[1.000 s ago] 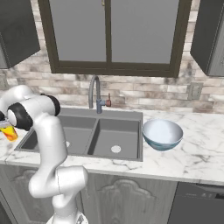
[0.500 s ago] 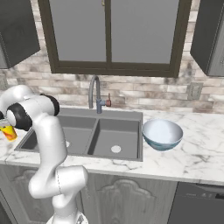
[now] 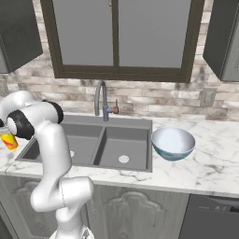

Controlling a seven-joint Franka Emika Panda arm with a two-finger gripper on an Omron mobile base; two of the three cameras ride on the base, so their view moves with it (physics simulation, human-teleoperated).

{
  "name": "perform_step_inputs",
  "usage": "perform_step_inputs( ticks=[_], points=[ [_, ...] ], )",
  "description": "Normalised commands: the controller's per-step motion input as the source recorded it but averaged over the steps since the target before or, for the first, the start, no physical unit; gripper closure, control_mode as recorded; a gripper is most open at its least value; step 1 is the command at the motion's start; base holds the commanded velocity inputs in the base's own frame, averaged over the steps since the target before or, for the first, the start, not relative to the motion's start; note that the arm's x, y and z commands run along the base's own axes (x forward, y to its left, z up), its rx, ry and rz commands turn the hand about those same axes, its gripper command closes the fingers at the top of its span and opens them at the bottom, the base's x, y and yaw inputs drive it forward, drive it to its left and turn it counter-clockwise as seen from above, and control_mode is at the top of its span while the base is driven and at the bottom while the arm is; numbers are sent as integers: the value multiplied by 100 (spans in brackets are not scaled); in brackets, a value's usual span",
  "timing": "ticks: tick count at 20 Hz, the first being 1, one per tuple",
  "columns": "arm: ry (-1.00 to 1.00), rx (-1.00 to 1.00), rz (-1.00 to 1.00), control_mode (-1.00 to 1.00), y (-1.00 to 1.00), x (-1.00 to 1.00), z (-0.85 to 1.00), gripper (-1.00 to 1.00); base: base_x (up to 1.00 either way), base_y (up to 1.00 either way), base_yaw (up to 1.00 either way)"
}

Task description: Pick the cup and bowl from the counter and place them on the counter next to the sink.

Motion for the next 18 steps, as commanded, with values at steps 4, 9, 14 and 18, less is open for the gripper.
perform_step_inputs(
  ticks=[4,9,14,18],
  points=[
    [0,0,0,-100,0,0,3,-100,0,0,0],
    [0,0,0,-100,0,-6,31,-100,0,0,0],
    [0,0,0,-100,0,-23,51,-100,0,0,0],
    [0,0,0,-100,0,-28,42,-100,0,0,0]
  ],
)
